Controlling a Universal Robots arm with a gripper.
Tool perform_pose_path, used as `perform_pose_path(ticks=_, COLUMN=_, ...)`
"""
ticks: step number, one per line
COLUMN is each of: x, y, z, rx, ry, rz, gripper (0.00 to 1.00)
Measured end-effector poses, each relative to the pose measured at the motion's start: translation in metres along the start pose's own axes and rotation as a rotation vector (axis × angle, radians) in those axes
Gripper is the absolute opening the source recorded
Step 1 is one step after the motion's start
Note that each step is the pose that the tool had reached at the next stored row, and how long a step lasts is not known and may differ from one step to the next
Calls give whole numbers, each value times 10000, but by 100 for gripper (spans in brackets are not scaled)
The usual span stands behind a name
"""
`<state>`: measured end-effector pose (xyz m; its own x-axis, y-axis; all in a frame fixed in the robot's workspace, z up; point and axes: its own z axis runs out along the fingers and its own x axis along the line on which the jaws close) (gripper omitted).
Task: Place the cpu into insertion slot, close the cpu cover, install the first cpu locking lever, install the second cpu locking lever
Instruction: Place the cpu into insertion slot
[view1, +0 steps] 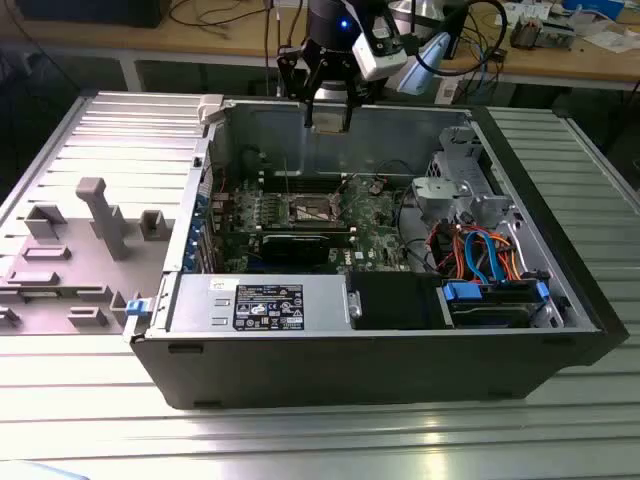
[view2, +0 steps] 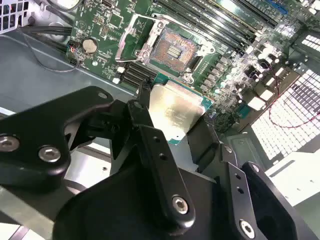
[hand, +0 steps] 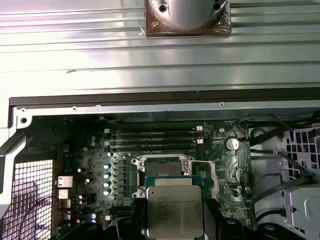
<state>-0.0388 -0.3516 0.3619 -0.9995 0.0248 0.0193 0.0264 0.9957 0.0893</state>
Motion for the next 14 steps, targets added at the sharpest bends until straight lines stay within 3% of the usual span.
perform_pose_path(ticks=14, x=1, y=-5, z=32, rx=0, ry=0, rz=0, gripper=55)
